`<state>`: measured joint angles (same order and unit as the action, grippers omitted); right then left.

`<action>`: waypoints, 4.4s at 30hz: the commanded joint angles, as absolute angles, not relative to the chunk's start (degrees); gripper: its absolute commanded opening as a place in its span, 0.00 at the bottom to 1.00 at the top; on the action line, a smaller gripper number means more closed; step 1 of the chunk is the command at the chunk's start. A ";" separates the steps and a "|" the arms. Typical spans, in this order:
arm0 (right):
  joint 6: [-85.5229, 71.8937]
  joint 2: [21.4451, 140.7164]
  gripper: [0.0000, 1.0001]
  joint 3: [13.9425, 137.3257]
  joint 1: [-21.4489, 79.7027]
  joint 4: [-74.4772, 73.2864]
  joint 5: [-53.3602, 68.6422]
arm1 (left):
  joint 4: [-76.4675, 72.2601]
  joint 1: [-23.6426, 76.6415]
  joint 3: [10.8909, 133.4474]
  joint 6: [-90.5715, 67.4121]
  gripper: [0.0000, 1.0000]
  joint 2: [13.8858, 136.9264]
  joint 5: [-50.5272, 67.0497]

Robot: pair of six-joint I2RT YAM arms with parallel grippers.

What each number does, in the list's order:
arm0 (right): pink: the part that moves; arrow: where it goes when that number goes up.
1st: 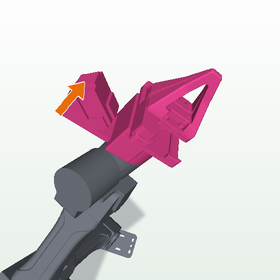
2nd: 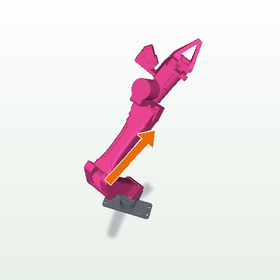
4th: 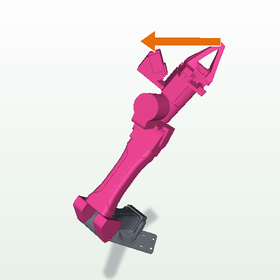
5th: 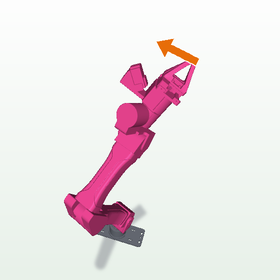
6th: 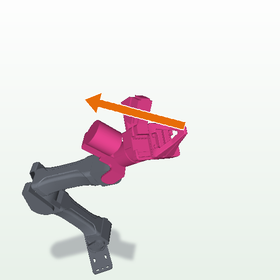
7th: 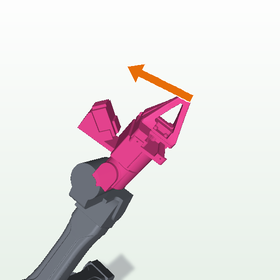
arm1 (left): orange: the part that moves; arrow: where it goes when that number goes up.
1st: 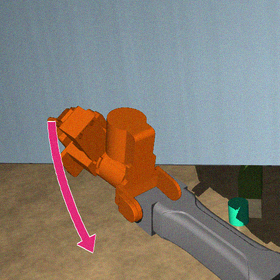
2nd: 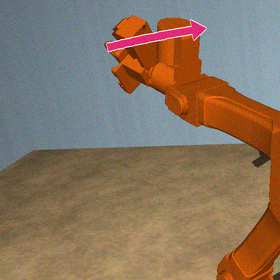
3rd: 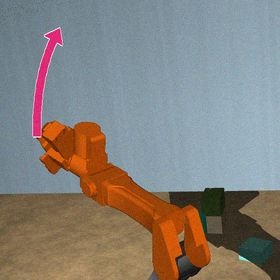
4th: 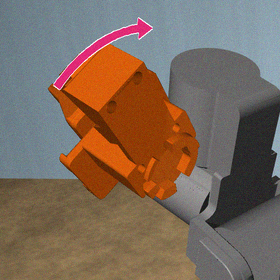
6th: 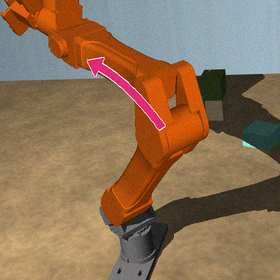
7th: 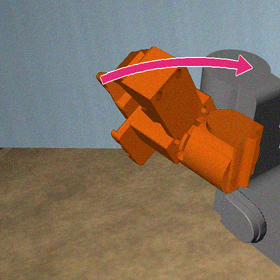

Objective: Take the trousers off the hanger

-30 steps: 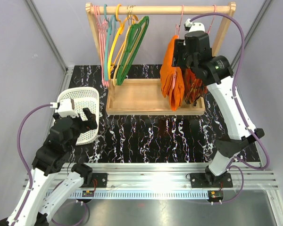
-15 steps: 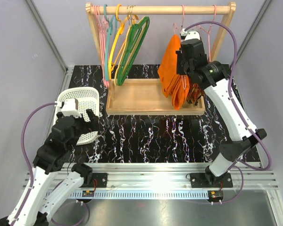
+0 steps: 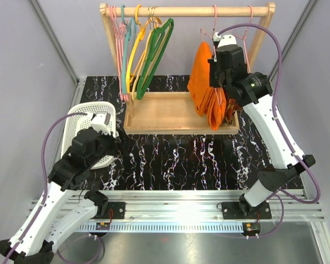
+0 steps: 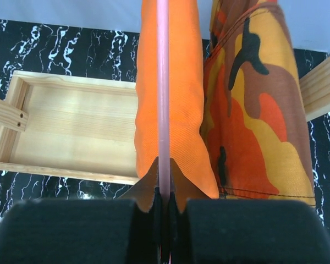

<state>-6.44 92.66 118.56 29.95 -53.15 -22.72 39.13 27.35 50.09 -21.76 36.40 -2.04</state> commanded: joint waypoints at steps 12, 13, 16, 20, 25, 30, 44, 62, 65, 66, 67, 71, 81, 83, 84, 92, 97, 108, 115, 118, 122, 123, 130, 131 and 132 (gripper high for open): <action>-4.83 92.02 0.00 138.61 30.15 -47.37 -18.65 | 31.64 51.55 55.80 -26.89 0.99 45.07 -15.27; -6.14 91.59 0.00 137.91 30.06 -47.81 -17.85 | 31.73 53.68 56.94 -26.89 0.99 45.96 -19.82; -8.86 88.52 0.00 133.71 30.15 -49.48 -14.77 | 32.34 62.38 61.86 -26.37 0.99 50.35 -29.33; -12.39 80.10 0.00 123.68 30.15 -49.04 -11.35 | 31.12 70.83 67.84 -24.79 0.99 55.71 -37.60; -16.43 72.18 0.00 112.18 31.11 -49.57 -6.25 | 26.38 74.79 72.68 -22.07 0.99 62.56 -40.96; -20.21 66.89 0.00 104.51 32.69 -48.34 -3.08 | 17.85 74.97 74.88 -17.76 0.99 67.84 -38.25; -19.51 66.53 0.00 107.05 38.85 -49.75 -8.26 | 2.48 75.50 79.80 -4.58 0.98 78.92 -32.87; -20.30 65.57 0.00 110.66 39.55 -47.03 -2.03 | -3.07 74.00 82.62 5.97 0.62 85.52 -39.20; -21.00 65.57 0.00 110.57 39.55 -46.14 -0.88 | -4.04 73.92 82.97 6.24 0.77 86.22 -39.29; -21.01 65.48 0.00 110.57 39.55 -45.97 -0.88 | -4.04 73.92 83.40 6.24 0.80 86.39 -39.03; -21.01 65.48 0.00 110.48 39.55 -45.79 -0.79 | -4.04 73.92 83.67 6.07 0.80 86.40 -38.85; -21.53 64.86 0.00 109.78 39.55 -44.83 -0.26 | -5.97 73.92 83.06 6.85 0.65 85.87 -39.20; -20.04 63.98 0.00 108.81 39.55 -45.62 -2.55 | -8.44 73.56 79.10 9.49 0.01 81.31 -39.63; -19.17 64.16 0.00 108.11 39.46 -45.70 -4.12 | -7.82 73.56 79.28 9.67 0.00 80.51 -40.34; -18.81 64.25 0.00 107.24 39.55 -45.96 -5.00 | -7.56 73.65 79.19 9.75 0.00 79.38 -40.34; -15.56 64.51 0.00 102.13 39.55 -46.58 -11.77 | -4.05 73.56 79.63 10.11 0.00 73.92 -40.87; -14.41 65.91 0.00 99.14 39.46 -46.41 -14.06 | -3.34 73.56 78.14 8.70 0.00 68.40 -38.85; -14.77 66.27 0.00 99.23 39.46 -45.44 -9.43 | 1.32 73.57 78.23 5.10 0.00 63.46 -33.58; -16.35 65.39 0.00 102.92 39.55 -44.12 -3.42 | 1.93 73.56 76.38 3.52 0.00 63.90 -34.01; -14.86 66.62 0.00 102.92 39.46 -46.40 -6.59 | 1.15 73.65 75.50 2.55 0.00 62.41 -33.66; -15.12 68.29 0.00 99.16 39.55 -49.04 -3.44 | 0.53 74.18 76.11 2.81 0.00 60.03 -33.84; -15.47 67.68 0.00 97.75 39.55 -48.52 -2.56 | 0.44 74.27 76.46 3.51 0.00 59.68 -33.92; -18.36 60.83 0.00 83.95 39.55 -46.14 -1.41 | 1.32 74.88 81.21 7.55 0.00 57.57 -34.19; -18.72 59.43 0.00 81.85 39.55 -46.75 -1.32 | 1.23 74.97 81.65 8.17 0.00 57.31 -34.10; -18.98 58.63 0.00 80.87 39.55 -47.02 -1.23 | 1.06 74.88 81.82 8.43 0.00 56.96 -34.19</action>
<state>-19.66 62.50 83.68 40.14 -46.59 2.61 13.93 74.63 74.74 5.58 62.43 -33.26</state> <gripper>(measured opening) 0.047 0.201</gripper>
